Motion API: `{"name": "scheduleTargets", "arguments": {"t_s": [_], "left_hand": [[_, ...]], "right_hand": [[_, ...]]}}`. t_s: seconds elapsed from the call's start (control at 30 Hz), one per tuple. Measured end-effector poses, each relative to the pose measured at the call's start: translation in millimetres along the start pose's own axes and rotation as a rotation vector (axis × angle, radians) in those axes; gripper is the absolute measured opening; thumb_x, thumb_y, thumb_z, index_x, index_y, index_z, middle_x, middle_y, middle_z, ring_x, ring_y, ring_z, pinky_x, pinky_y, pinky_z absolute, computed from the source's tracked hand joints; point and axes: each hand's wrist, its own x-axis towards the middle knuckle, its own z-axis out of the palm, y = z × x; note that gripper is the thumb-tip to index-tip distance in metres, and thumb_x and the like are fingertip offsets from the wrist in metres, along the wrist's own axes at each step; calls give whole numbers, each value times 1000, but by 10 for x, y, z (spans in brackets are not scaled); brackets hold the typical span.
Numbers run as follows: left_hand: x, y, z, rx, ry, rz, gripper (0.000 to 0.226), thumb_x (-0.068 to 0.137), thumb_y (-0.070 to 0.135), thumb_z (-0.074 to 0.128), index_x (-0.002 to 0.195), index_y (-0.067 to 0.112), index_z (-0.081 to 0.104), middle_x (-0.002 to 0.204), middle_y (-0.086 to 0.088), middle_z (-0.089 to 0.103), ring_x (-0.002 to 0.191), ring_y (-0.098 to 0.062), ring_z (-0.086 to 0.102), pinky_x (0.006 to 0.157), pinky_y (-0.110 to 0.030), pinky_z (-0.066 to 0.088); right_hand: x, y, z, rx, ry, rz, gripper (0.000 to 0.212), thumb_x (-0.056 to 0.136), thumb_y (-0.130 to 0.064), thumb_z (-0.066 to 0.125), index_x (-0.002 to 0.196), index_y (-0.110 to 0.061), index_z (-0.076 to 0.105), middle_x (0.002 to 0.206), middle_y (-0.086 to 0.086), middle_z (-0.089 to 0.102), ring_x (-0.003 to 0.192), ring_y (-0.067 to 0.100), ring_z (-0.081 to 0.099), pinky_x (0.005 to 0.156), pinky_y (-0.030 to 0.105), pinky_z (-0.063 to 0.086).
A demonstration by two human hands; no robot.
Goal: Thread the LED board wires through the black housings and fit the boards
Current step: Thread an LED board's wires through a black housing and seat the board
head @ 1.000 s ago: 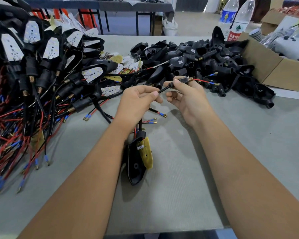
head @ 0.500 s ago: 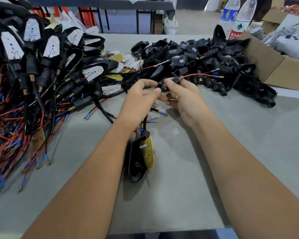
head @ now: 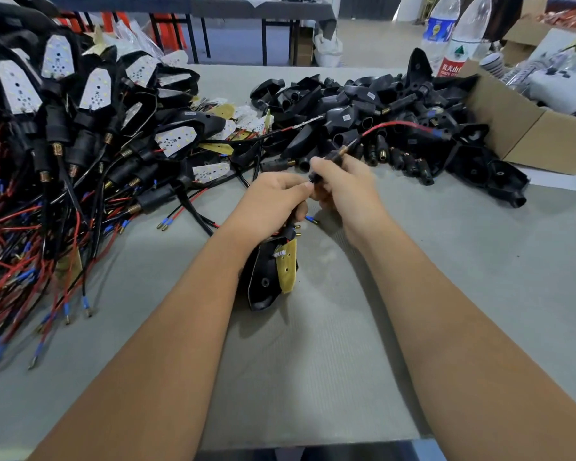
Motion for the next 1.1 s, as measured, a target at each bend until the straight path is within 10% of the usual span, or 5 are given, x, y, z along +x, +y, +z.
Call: {"name": "scheduleTargets", "arguments": {"t_s": [0.5, 1.1], "left_hand": [[-12, 23, -41, -186, -24, -145, 25, 92, 33, 57, 90, 14, 73, 82, -4, 76, 73, -16, 71, 68, -28, 53], [-27, 49, 43, -171, 126, -62, 17, 95, 27, 57, 84, 20, 68, 75, -2, 74, 70, -17, 65, 73, -34, 52]], "right_hand": [[40, -34, -124, 411, 232, 1, 14, 101, -23, 51, 95, -10, 50, 74, 6, 66, 54, 10, 56, 53, 22, 47], [-14, 0, -24, -2, -24, -19, 21, 93, -30, 64, 82, -14, 59, 70, 1, 60, 58, 15, 52, 52, 24, 38]]}}
